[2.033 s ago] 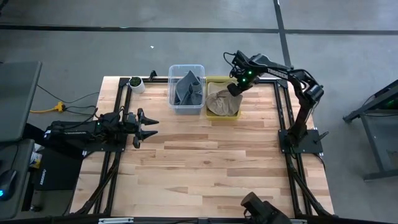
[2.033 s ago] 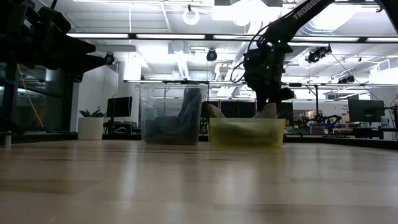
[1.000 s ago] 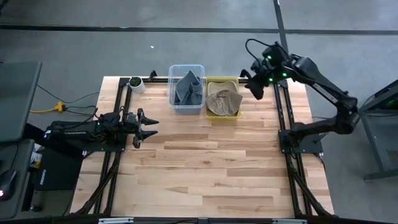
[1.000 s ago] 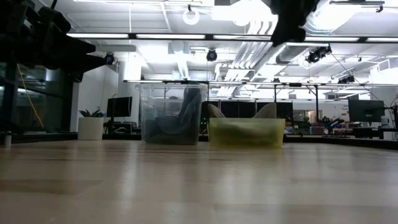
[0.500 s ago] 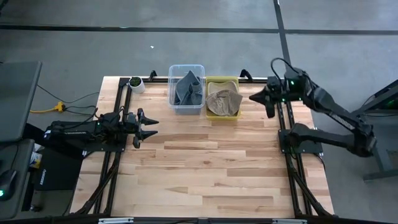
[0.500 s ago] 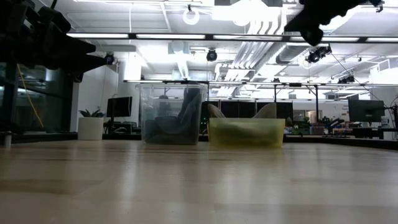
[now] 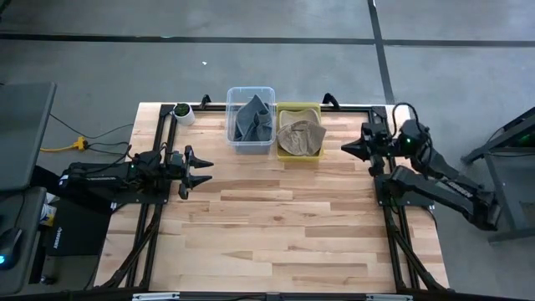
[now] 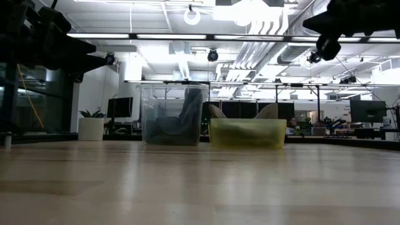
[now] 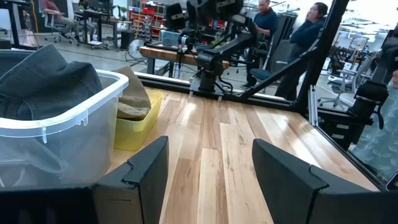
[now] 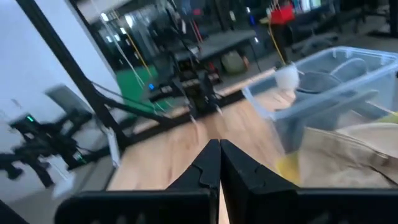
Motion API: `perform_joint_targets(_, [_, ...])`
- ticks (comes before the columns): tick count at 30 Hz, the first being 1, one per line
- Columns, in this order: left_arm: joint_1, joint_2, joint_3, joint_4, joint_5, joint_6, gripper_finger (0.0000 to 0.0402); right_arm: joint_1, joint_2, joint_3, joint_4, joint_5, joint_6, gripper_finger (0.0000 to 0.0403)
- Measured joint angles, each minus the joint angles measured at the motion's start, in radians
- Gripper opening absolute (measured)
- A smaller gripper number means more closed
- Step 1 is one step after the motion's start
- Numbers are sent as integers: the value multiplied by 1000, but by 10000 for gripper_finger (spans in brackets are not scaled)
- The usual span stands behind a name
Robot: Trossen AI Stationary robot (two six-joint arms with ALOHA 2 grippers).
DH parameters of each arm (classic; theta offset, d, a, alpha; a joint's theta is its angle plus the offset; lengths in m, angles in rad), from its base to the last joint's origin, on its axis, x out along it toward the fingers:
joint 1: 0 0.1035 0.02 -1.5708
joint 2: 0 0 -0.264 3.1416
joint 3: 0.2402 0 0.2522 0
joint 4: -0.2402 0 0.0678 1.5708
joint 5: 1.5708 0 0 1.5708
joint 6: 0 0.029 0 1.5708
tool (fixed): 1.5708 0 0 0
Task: Pick & Place hat
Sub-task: Return to Home Position
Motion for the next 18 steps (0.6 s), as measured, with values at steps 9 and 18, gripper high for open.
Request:
perform_joint_targets(9, [0,0,0,0,0,0,209,33,-137,-150,197,13,193,0])
perform_joint_targets(18, [0,0,0,0,0,0,209,275,-246,-281,326,277,195,0])
